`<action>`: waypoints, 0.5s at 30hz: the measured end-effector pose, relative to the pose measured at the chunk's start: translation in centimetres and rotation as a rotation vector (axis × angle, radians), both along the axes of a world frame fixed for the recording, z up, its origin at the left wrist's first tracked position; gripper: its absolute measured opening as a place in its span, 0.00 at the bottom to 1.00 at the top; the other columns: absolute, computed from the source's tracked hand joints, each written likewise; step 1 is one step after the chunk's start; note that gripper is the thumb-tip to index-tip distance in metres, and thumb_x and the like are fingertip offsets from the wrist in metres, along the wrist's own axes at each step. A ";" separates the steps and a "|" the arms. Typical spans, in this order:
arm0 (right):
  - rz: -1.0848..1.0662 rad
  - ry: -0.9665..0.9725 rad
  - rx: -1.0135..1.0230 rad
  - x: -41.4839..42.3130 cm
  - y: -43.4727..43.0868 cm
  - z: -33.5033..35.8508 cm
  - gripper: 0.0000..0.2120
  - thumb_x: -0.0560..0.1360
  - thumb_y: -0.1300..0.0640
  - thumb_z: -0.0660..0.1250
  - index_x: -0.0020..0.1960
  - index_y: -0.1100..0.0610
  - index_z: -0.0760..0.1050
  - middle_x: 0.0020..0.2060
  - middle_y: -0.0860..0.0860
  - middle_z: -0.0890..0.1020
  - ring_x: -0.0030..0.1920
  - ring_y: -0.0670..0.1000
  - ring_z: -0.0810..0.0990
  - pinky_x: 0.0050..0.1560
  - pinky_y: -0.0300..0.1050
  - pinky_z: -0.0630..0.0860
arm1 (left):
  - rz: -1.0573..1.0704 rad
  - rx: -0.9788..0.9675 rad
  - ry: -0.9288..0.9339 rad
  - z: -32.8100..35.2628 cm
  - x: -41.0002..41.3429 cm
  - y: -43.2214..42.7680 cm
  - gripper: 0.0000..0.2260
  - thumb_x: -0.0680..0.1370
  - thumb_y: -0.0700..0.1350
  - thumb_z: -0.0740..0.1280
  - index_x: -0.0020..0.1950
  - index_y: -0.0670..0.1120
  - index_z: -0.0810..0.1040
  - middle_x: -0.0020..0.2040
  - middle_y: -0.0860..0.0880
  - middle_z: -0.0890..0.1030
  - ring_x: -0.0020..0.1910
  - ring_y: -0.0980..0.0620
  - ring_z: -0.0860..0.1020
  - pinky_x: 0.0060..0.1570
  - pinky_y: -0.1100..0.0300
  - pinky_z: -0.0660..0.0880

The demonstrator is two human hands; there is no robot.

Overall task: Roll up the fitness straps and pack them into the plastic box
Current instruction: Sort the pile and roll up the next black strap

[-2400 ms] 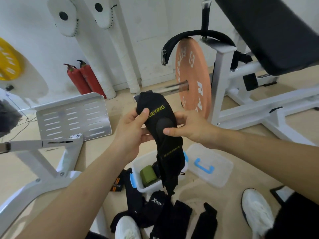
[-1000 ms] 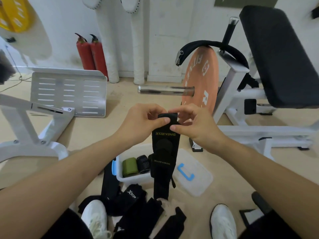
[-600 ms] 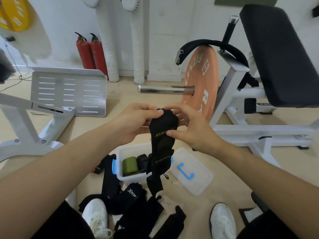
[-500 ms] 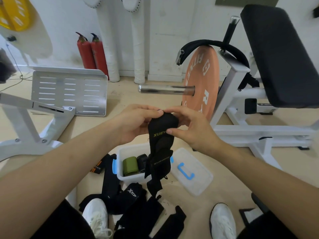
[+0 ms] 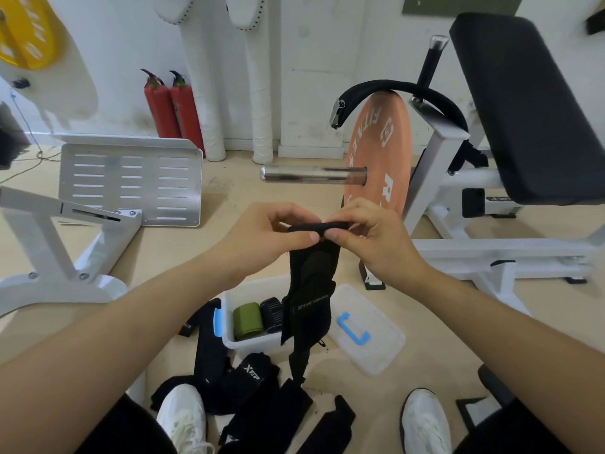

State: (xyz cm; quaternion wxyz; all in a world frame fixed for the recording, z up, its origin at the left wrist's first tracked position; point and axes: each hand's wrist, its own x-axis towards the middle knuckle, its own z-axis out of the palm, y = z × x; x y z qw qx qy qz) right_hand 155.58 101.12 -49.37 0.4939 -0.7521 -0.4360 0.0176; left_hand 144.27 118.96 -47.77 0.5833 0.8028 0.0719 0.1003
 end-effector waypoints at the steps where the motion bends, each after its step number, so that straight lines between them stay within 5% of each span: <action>1: 0.011 0.036 0.000 -0.1 -0.1 0.1 0.06 0.76 0.62 0.72 0.52 0.58 0.85 0.43 0.51 0.82 0.45 0.44 0.80 0.47 0.35 0.77 | 0.008 0.057 -0.035 0.0 0.0 -0.1 0.06 0.76 0.40 0.75 0.51 0.48 0.85 0.46 0.52 0.87 0.46 0.54 0.83 0.50 0.63 0.79; 5: 0.037 0.192 0.010 -0.5 -0.2 0.3 0.05 0.77 0.62 0.71 0.53 0.61 0.83 0.42 0.55 0.85 0.46 0.51 0.83 0.49 0.44 0.81 | 0.017 0.166 -0.076 -0.1 0.0 -0.2 0.04 0.76 0.41 0.75 0.49 0.48 0.85 0.42 0.50 0.87 0.45 0.50 0.84 0.46 0.62 0.79; 7: -0.077 0.161 0.022 -0.6 0.0 0.2 0.07 0.75 0.60 0.74 0.53 0.58 0.81 0.43 0.54 0.83 0.44 0.47 0.81 0.48 0.43 0.80 | 0.064 0.157 -0.050 -0.2 0.1 -0.3 0.03 0.76 0.42 0.75 0.48 0.48 0.84 0.39 0.49 0.86 0.42 0.47 0.85 0.46 0.55 0.79; 11: -0.228 0.127 0.088 -1.7 0.2 0.3 0.10 0.73 0.61 0.77 0.51 0.56 0.79 0.41 0.53 0.82 0.40 0.47 0.80 0.42 0.38 0.78 | 0.229 0.031 -0.012 -0.3 0.5 -0.4 0.04 0.76 0.40 0.75 0.48 0.47 0.84 0.38 0.46 0.86 0.37 0.53 0.84 0.42 0.57 0.79; 15: -0.122 0.285 0.048 -3.4 0.6 -0.3 0.21 0.72 0.58 0.77 0.62 0.45 0.79 0.51 0.46 0.83 0.47 0.44 0.85 0.52 0.45 0.83 | 0.356 -0.227 -0.081 0.0 0.8 -0.4 0.03 0.77 0.38 0.74 0.48 0.44 0.81 0.38 0.45 0.86 0.36 0.53 0.85 0.40 0.58 0.79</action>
